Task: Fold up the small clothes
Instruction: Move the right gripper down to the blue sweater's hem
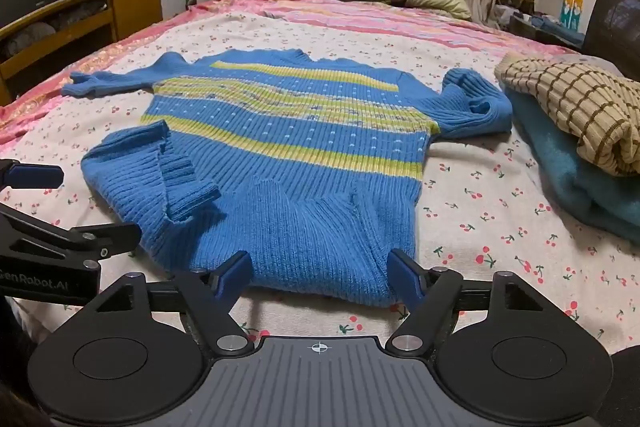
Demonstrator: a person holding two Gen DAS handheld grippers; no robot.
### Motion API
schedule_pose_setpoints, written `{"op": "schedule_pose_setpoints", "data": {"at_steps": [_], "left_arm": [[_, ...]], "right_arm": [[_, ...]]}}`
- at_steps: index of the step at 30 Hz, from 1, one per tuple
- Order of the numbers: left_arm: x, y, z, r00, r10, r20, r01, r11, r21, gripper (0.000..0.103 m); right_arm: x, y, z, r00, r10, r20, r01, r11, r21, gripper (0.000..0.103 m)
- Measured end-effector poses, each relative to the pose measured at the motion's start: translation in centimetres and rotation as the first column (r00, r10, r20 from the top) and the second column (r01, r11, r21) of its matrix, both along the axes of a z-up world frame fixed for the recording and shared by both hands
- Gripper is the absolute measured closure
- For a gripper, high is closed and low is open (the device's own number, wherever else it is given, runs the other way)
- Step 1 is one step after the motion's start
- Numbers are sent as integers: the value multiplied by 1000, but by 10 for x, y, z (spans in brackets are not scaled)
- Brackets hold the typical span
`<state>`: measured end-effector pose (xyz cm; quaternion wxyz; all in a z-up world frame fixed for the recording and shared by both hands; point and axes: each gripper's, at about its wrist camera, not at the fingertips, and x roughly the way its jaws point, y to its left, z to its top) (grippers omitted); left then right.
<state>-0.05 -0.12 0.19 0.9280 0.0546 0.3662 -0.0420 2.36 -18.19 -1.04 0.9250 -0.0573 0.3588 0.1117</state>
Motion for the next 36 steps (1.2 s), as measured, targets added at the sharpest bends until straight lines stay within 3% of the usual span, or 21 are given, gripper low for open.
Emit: {"op": "schedule_pose_setpoints", "data": {"at_steps": [8,16,23,27,33,36], "left_arm": [[1,9,6,1000,7,20,-7,1000,-18,0],[11,22,13,999,0,43,-1,1000,13,0],[36,44,23,995,-6,98,1,999,49,0],[55,53,19,996,-35,84,30,997,69,0],[74,56,10,996,-70,51,67,996,52,7],[82,52,6,995,-100,29,99,994,44,19]], "right_arm": [[3,-6,4,1000,-18,0,18,1000,23,37],[16,-11,13,999,-21,27,21,999,29,39],[38,-12,15,1000,-7,19,6,1000,15,40],[46,-13,12,1000,24,3,-24,1000,-6,41],[54,-22,7,998,37,-46,-36,999,13,41],[59,-24,5,995,68,-70,-66,998,19,41]]}}
